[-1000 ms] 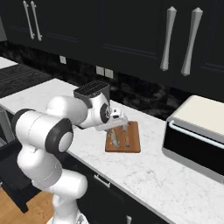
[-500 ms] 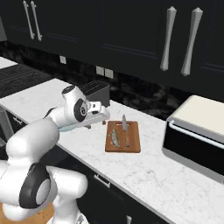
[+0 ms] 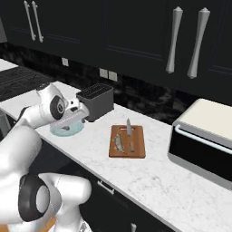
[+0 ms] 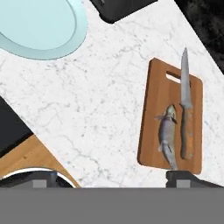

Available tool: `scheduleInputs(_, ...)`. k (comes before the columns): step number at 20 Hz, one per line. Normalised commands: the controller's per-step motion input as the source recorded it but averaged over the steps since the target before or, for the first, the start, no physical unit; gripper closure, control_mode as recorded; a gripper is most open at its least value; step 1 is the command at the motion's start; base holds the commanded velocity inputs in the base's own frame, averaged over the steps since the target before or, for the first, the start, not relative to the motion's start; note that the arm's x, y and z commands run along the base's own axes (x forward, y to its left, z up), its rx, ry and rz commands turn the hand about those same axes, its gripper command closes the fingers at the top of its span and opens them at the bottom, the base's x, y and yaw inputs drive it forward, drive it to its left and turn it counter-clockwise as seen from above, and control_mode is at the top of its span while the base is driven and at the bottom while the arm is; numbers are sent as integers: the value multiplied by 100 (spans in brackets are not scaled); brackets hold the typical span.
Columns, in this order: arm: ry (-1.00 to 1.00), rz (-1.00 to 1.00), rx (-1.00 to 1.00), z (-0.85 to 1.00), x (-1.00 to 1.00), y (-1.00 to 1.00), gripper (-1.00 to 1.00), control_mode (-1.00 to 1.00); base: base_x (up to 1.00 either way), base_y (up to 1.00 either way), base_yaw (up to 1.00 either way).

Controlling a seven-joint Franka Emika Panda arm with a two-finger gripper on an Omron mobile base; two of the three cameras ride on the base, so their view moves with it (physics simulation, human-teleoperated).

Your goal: Pick up the knife from the drawer and place it on the cutting board. Then place the meat from the plate to the cutting board.

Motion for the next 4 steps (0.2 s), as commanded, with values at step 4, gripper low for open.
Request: scheduleInputs(4, 12, 11, 0, 13, -4, 93, -100, -100, 0, 0, 0)
